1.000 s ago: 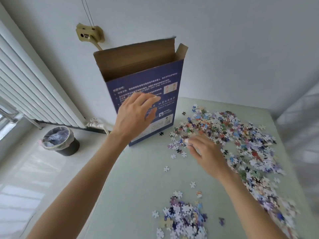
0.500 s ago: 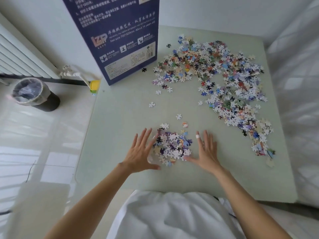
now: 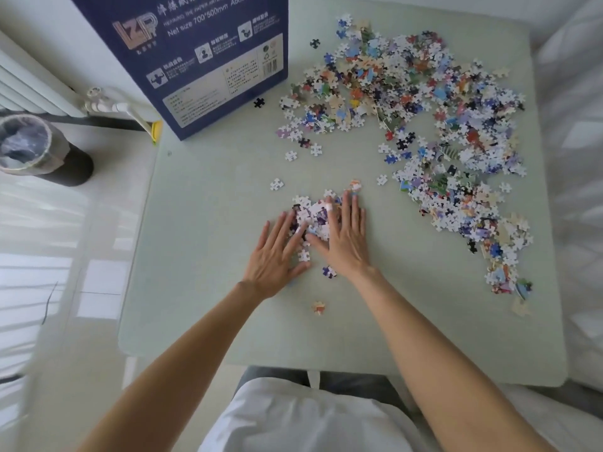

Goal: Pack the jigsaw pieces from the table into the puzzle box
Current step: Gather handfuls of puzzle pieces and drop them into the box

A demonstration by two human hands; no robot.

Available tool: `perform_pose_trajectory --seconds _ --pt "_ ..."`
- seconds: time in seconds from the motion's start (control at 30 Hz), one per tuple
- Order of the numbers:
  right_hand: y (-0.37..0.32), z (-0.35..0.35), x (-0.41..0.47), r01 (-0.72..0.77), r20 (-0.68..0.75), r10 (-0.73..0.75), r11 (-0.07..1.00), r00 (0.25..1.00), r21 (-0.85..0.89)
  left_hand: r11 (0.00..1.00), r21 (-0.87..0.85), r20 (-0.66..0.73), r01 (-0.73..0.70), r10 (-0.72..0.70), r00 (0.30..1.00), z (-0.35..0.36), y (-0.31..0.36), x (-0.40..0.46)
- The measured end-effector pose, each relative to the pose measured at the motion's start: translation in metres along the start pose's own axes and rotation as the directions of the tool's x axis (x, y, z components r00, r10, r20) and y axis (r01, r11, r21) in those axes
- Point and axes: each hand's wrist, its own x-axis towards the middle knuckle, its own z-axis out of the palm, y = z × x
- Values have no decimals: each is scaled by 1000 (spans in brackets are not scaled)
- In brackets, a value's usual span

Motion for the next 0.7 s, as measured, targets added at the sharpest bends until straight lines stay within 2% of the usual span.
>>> perform_pose_trajectory --seconds 0.17,0.27,0.3,0.37,0.47,0.57,0.63,0.7 --pt "29 -31 42 59 -94 -50 994 994 92 997 -46 3 63 -63 998 -12 -4 69" --pt "34 -44 28 292 -175 -280 955 944 46 991 -120 -27 66 -70 997 -27 -10 94" --pt "33 -43 17 390 -160 -383 921 910 14 984 -163 -58 66 -76 995 -33 -12 96" --pt "25 -31 -13 531 -36 -532 847 846 -34 963 -261 -159 66 -111 981 -43 -16 90" --pt "18 -1 -47 616 154 -600 782 785 -95 944 -317 -282 92 -186 941 -46 -27 67" --pt "18 12 -51 669 168 -648 725 743 -165 935 -304 -251 185 -266 931 -43 -39 38" --pt "22 7 -38 631 132 -617 757 776 -169 946 -263 -196 189 -244 950 -40 -40 18" --pt "30 -2 -19 510 86 -503 842 860 -176 965 -223 -130 136 -168 977 -35 -35 -3"
